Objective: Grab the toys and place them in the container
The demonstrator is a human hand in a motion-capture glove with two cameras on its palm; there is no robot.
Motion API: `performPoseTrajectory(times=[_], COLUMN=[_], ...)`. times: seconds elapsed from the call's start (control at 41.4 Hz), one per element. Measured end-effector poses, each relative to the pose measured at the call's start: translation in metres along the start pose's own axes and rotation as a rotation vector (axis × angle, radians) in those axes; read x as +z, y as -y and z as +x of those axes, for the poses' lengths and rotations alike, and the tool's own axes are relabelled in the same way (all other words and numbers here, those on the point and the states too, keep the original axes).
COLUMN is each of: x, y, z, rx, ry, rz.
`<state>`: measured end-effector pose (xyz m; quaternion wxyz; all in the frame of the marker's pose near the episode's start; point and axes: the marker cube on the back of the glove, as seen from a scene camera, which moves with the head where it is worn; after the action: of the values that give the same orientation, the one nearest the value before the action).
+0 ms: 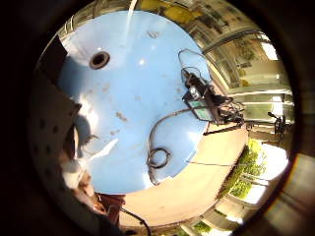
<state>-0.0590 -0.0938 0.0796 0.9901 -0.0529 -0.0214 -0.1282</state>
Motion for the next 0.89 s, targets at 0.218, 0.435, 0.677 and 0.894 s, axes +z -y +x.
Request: performPoseTrajectory(times=[0.218, 0.435, 0.677, 0.894], x=[-0.082, -0.108, -0.064, -0.018], y=[0.009, 0.026, 0.038, 0.047], z=[-0.088, -0.186, -0.32, -0.352], rx=[-0.097, -0.202, -0.415, -0.353], ry=[-0.048, -0.192, -0.11, -0.182], rz=[0.109, 0.147, 0.069, -0.127])
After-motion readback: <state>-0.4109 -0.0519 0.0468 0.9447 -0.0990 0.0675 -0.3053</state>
